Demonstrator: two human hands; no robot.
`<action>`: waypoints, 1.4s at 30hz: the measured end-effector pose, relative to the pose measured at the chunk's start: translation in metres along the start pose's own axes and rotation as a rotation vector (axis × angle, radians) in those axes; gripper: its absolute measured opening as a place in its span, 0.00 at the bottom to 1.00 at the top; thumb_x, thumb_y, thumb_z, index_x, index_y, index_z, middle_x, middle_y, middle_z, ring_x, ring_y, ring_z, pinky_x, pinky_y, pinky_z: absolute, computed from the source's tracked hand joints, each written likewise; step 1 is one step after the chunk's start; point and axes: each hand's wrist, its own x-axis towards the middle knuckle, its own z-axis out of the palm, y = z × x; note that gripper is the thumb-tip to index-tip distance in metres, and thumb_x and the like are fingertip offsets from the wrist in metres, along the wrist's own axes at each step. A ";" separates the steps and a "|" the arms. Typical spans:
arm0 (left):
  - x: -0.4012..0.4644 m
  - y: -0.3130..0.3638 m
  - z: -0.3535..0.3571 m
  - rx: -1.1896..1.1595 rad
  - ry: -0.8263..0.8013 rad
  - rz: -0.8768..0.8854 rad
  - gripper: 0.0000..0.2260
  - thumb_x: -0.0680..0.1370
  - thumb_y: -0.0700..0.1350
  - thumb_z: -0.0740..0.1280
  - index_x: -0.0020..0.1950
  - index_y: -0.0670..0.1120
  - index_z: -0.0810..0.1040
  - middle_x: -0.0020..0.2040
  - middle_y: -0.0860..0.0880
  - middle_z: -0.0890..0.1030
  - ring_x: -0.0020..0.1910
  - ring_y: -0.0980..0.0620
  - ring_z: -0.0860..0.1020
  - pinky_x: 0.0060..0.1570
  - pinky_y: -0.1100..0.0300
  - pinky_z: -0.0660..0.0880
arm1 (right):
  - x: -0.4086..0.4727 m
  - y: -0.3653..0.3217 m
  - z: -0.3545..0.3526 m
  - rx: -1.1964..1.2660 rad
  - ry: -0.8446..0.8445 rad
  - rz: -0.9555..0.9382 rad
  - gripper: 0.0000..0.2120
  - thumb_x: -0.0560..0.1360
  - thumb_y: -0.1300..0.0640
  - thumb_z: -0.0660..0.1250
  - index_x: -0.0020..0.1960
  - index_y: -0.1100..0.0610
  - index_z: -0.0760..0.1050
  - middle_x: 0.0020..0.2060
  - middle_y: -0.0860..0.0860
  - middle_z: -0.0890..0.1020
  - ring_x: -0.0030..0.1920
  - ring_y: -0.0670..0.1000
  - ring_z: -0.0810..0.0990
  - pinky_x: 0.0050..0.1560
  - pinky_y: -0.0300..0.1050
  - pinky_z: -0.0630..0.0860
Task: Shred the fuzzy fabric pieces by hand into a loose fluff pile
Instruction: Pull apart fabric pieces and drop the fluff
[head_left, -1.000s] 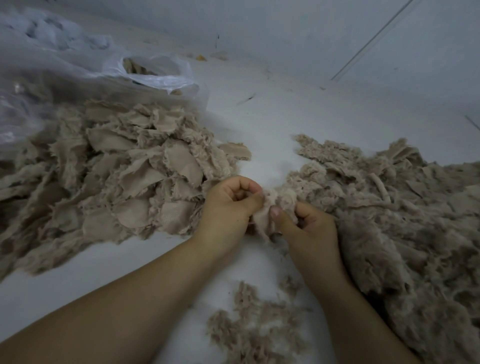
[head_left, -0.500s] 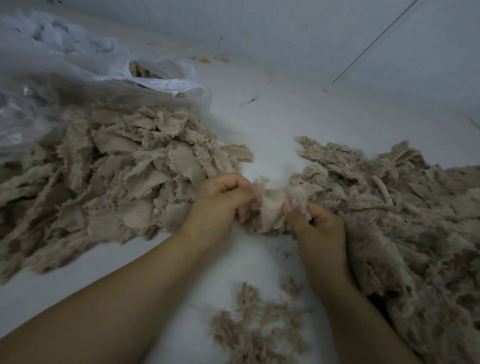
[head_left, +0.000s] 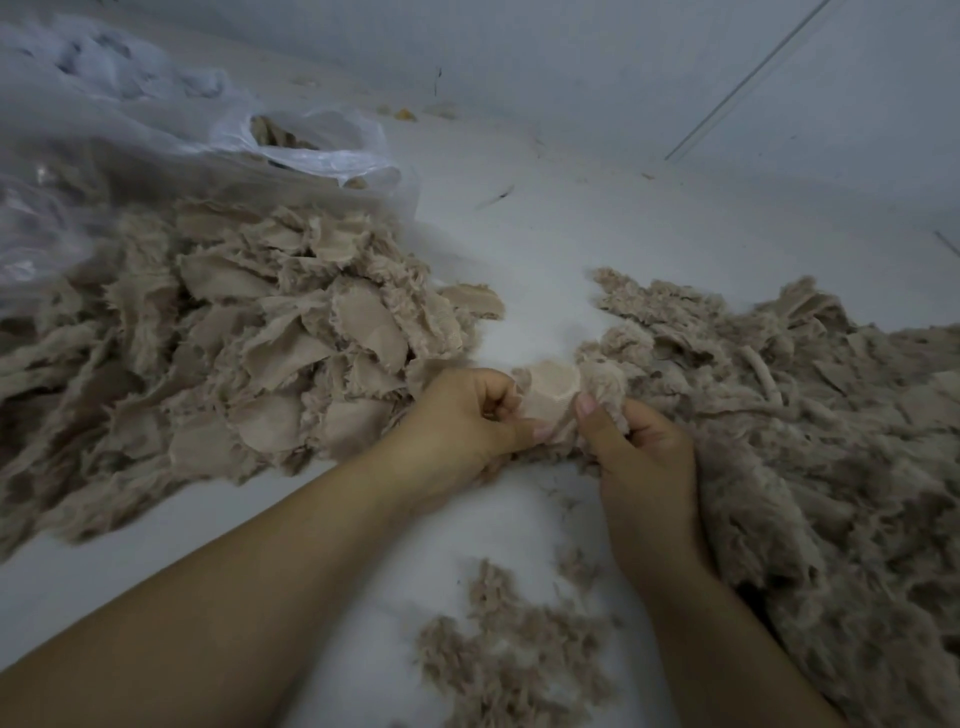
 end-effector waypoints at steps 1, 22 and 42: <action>-0.001 0.001 -0.001 0.008 -0.034 -0.023 0.11 0.74 0.34 0.72 0.38 0.39 0.70 0.22 0.47 0.68 0.17 0.54 0.64 0.18 0.68 0.60 | 0.000 0.000 0.000 0.013 0.009 0.006 0.20 0.78 0.56 0.68 0.44 0.75 0.71 0.32 0.70 0.72 0.31 0.59 0.67 0.38 0.51 0.67; 0.009 0.003 -0.012 -0.543 0.078 0.036 0.04 0.71 0.39 0.69 0.42 0.39 0.76 0.31 0.44 0.77 0.19 0.54 0.68 0.15 0.69 0.61 | 0.000 0.003 0.000 -0.023 0.000 0.029 0.22 0.82 0.46 0.58 0.49 0.58 0.85 0.44 0.66 0.83 0.48 0.68 0.82 0.52 0.65 0.80; 0.004 0.008 0.001 -0.389 0.181 0.003 0.08 0.76 0.37 0.68 0.37 0.43 0.80 0.28 0.47 0.77 0.20 0.55 0.68 0.18 0.69 0.60 | 0.002 0.008 -0.001 -0.136 -0.132 -0.110 0.21 0.83 0.55 0.61 0.37 0.69 0.66 0.29 0.64 0.66 0.31 0.54 0.65 0.33 0.47 0.65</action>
